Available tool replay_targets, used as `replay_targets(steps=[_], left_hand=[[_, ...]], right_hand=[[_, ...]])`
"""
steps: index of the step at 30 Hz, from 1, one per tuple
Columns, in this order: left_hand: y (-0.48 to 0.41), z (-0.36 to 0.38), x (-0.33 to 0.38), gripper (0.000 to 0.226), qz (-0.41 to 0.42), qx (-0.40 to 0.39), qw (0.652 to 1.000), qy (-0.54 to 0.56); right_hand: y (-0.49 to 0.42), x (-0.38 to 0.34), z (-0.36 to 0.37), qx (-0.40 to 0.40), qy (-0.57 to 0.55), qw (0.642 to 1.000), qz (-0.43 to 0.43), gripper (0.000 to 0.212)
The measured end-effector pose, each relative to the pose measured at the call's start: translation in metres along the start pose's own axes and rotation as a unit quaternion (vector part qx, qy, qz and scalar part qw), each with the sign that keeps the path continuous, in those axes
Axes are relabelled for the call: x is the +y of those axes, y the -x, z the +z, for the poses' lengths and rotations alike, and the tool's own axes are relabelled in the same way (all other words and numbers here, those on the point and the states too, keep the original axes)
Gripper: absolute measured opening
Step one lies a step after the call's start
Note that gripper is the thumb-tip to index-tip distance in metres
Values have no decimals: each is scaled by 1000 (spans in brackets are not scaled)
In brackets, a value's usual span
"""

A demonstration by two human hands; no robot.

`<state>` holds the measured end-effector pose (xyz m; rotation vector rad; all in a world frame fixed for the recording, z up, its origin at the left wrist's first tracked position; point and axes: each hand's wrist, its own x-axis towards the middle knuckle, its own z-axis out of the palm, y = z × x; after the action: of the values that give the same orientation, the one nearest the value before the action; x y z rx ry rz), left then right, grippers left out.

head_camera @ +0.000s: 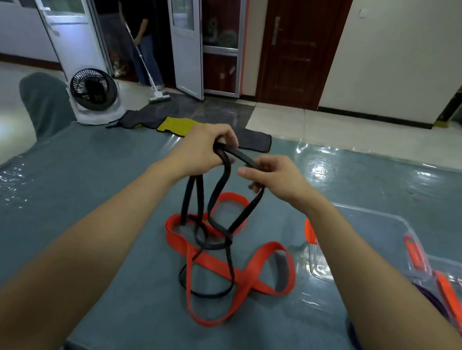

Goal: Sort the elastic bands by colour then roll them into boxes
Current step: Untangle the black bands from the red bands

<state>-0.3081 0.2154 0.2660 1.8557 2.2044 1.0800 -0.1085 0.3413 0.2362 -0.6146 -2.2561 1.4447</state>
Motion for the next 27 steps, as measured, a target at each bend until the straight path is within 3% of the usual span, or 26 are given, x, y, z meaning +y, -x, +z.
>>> replay_targets(steps=[2,4,6,8,10,12,14,18,21,22,25,26,27], left_hand=[[8,8,-18,21,-54,-84,995,-5],[24,24,-36,27,-125,-180,975,36],[36,38,-41,29,-147,-186,965,113],[31,40,-41,23,-124,-175,969,124],[19,28,-44,57,-110,-242,963,45],[15,16,-54,95,-153,-363,917,-66],[26,17,-62,117,-199,-437,869,-121],[57,74,-43,127,-207,-309,926,64],[78,137,-21,117,-201,-268,932,136],[85,158,-16,104,-207,-258,932,147],[103,202,-13,38,-213,-252,936,119],[106,206,-13,24,-217,-253,937,105],[105,205,-14,28,-222,-252,938,84]], right_hand=[[6,1,-16,19,-22,999,15,25],[14,-1,-32,18,-21,999,26,31],[18,-1,-37,6,-14,999,35,41],[22,-1,-36,28,-12,999,40,35],[23,0,-37,63,-3,997,46,29],[22,-5,-41,88,12,995,40,35],[20,-15,-46,106,10,994,23,39],[22,-39,-50,110,25,994,9,36],[29,-51,-55,105,-19,994,4,29],[34,-54,-57,103,-49,993,-5,25],[50,-54,-71,134,-118,984,-11,23],[57,-49,-77,153,-127,980,-1,22],[64,-40,-84,178,-99,979,20,24]])
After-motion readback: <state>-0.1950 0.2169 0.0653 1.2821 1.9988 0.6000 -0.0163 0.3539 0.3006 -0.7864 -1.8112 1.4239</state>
